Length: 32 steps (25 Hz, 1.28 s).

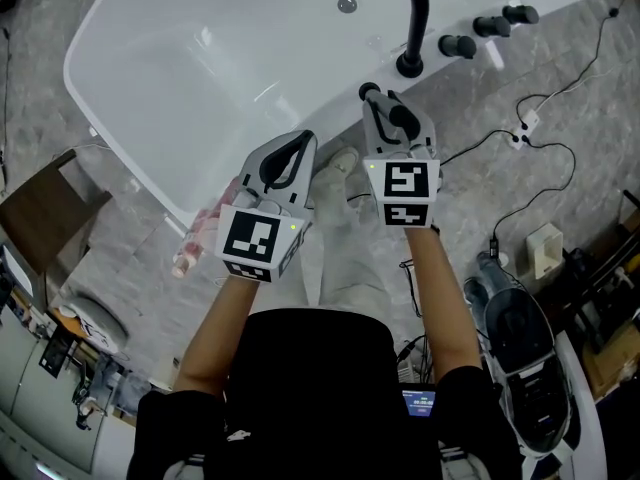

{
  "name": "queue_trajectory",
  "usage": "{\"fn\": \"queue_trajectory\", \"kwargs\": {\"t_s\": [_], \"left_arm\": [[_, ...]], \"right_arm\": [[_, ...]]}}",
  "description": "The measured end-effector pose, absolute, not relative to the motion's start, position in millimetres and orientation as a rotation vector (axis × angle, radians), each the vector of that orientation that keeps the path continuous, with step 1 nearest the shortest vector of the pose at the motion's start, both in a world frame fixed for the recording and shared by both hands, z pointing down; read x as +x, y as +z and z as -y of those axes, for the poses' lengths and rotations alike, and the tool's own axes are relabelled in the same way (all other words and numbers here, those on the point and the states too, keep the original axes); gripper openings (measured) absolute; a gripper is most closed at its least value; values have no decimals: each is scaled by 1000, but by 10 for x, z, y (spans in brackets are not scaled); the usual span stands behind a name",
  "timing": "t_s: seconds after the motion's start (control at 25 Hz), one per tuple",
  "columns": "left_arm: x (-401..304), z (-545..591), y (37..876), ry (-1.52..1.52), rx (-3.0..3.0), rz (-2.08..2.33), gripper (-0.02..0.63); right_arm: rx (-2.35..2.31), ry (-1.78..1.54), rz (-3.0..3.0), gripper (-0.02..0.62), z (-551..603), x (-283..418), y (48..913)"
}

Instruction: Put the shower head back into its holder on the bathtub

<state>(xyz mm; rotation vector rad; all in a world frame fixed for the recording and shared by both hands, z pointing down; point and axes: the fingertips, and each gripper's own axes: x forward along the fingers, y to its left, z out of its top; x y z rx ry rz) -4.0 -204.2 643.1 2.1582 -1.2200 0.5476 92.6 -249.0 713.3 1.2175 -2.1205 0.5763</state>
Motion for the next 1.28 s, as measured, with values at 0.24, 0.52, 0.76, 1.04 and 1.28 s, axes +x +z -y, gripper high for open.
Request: {"fn": "queue_trajectory", "kwargs": {"t_s": [0.24,0.52,0.76,1.04,1.28], "left_arm": [[-41,2040,6526,550,2141,1219,12],[43,2042,6660,555,2131,1193,11],[60,2062,6655,553,2138,1185,11],[-30,2023,6527,554,2146,1187,11],[-100,2011,6347,537,2162,1201,11]], "right_arm": [[1209,593,2120,144,2517,915,7276],[1193,595,2098,144,2489,947,7469],[1201,602,2077,144,2447,987,7574],[1209,596,2065,145,2440,946,7592],[1216,639,2077,155,2421,946,7479]]}}
